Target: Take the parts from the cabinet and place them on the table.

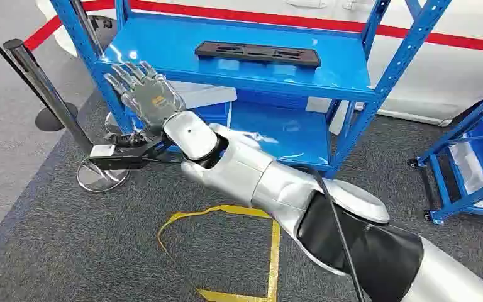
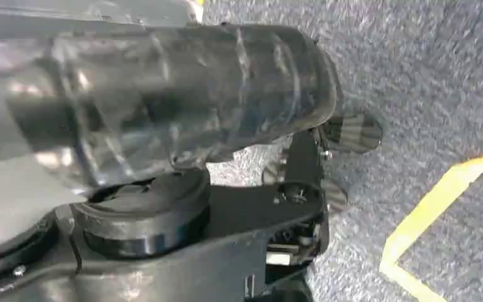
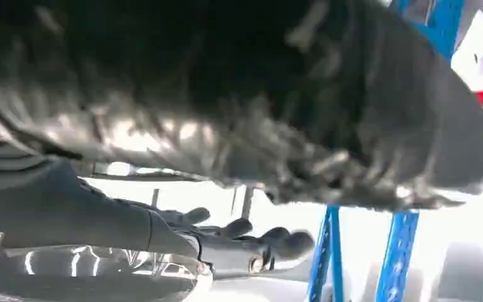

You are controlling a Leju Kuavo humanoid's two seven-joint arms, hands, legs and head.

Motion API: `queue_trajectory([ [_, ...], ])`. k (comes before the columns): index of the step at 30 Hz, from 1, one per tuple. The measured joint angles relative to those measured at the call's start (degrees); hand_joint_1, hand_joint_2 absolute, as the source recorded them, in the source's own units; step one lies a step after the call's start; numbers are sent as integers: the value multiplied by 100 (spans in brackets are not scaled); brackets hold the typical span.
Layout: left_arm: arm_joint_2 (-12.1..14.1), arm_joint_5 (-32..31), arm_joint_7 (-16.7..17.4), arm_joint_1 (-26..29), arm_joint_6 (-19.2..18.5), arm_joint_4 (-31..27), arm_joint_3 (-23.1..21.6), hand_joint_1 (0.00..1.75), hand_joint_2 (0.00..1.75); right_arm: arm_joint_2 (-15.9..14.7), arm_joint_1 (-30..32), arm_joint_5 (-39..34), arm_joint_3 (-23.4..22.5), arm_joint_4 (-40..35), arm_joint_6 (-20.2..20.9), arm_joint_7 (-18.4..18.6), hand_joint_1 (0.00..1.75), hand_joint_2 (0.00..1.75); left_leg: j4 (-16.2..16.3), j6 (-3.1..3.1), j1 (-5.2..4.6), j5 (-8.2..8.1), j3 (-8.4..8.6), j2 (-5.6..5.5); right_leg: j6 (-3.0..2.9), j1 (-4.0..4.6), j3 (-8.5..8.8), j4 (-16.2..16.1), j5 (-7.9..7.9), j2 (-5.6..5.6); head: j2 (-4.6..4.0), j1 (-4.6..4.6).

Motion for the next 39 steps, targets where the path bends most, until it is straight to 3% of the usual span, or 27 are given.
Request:
queue_trajectory([
  [1,0,-4,15,0,15,0,0,0,0,-19,35,-7,0,2,2,0,0,0,4,16,-10,-25,22,-1,-5,0,-257,351,-48,0,0,2],
  [2,0,-4,22,3,26,0,0,0,0,-61,58,-7,0,2,2,0,0,0,12,21,-17,-48,44,-10,-14,0,-382,437,30,0,0,0],
  [3,0,-7,46,9,33,0,0,0,0,-107,69,-7,0,4,2,-2,0,0,22,19,-22,-79,73,-25,-37,3,-385,269,244,1,0,3],
  [5,0,-7,83,13,33,0,0,0,0,-190,63,-20,0,4,11,-2,0,0,56,5,-35,-152,140,-53,-115,30,-57,-683,900,2,0,2],
  [6,0,-7,105,11,33,0,0,0,0,-220,62,-22,-2,2,28,-2,0,0,69,-6,-34,-183,155,-60,-160,57,93,-1084,1103,5,0,2],
  [7,-4,-6,116,10,33,0,0,0,0,-246,65,-20,-2,2,33,0,0,0,74,-13,-28,-195,157,-60,-193,72,129,-1177,1060,13,0,2],
  [8,-4,-7,131,3,33,0,0,0,0,-271,61,-22,-2,2,59,0,0,0,114,-55,-57,-215,107,-69,-189,81,204,-1338,1013,13,0,7],
  [10,2,-7,151,12,35,2,-2,0,0,-345,64,-22,-2,7,96,17,0,0,59,-105,-32,-203,106,-58,-198,107,188,-1315,1009,31,0,2],
  [12,9,-4,151,12,29,7,-4,0,0,-393,48,-22,-4,7,133,52,0,0,82,-165,-40,-267,84,-37,-237,32,244,-1403,1033,24,0,-6],
  [13,2,-7,147,15,18,7,-7,0,0,-413,34,-24,-9,7,144,70,0,0,254,-206,-37,-377,40,-11,-241,28,268,-1425,1032,25,0,-26],
  [15,11,-13,129,-3,9,7,-7,0,0,-466,15,-22,-9,9,182,85,0,0,1058,-265,-5,-742,-350,-6,-271,27,285,-1422,1019,20,0,-44],
  [16,13,-24,125,-2,7,7,-7,0,0,-501,21,-9,-9,13,223,118,0,0,1462,-289,3,-871,-568,-6,-285,29,291,-1419,1009,16,0,-50],
  [17,13,-46,125,10,7,9,-9,0,0,-548,26,17,-9,24,267,142,0,0,1732,-309,10,-895,-738,-5,-285,28,295,-1411,999,16,0,-48],
  [18,15,-61,125,23,7,9,-13,0,0,-601,25,22,-9,35,306,174,0,0,1697,-320,20,-783,-759,-4,-281,26,301,-1402,990,17,0,-50],
  [19,20,-66,120,27,4,13,-15,0,0,-664,20,22,-9,46,328,201,0,0,1388,-323,31,-534,-641,-2,-271,22,315,-1387,971,22,0,-50],
  [21,35,-66,118,22,5,13,-26,0,0,-770,-17,22,-9,61,352,227,0,0,422,-300,39,-14,-192,5,-234,14,354,-1361,930,28,0,-50],
  [23,46,-66,144,11,15,15,-35,0,0,-901,-83,20,-13,81,409,315,0,0,25,-232,-14,-61,7,-2,-182,44,329,-1340,920,37,0,-50],
  [26,48,-66,214,14,59,18,-41,0,0,-1186,-84,-28,-41,118,465,426,0,0,58,-125,-26,-59,-13,-21,-94,36,358,-1393,939,22,0,-48],
  [27,48,-68,240,23,72,20,-44,0,0,-1276,-90,-35,-70,129,474,454,0,0,-15,-66,37,-21,31,-16,-52,60,348,-1374,905,19,0,-37],
  [29,48,-72,291,23,96,20,-44,0,0,-1477,-99,-39,-142,149,481,505,0,0,-37,-2,20,-14,53,-8,-12,38,153,-911,604,9,0,-22],
  [31,46,-72,310,23,107,20,-46,0,0,-1626,-62,-39,-153,166,492,507,0,0,-33,17,8,-22,53,-3,12,32,-288,-13,214,9,0,-28],
  [32,46,-72,321,24,111,20,-48,0,0,-1685,-22,-42,-155,177,492,507,0,0,-27,23,6,-27,52,-3,22,30,-468,326,133,7,0,-22],
  [33,46,-72,326,23,112,20,-48,0,0,-1738,10,-44,-157,186,503,520,0,0,-19,29,7,-33,54,-4,26,24,-501,351,207,6,0,-24],
  [34,46,-72,334,22,112,20,-48,0,0,-1777,19,-53,-160,192,509,542,0,0,-4,24,7,-46,56,-5,26,13,-409,131,387,3,0,-22],
  [36,46,-81,369,15,123,20,-52,0,0,-1847,3,-55,-184,197,516,564,0,0,56,-5,9,-99,62,-13,18,-17,54,-816,892,0,0,-24],
  [37,46,-57,376,14,133,20,-55,0,0,-1882,2,-55,-214,197,522,570,0,0,97,-40,9,-137,48,-17,12,-24,207,-1194,933,5,0,-22],
  [39,55,36,380,8,170,22,-55,0,0,-1906,15,-55,-245,192,535,577,0,0,141,-94,-28,-154,-19,-20,-34,0,258,-1231,876,16,0,-35],
])
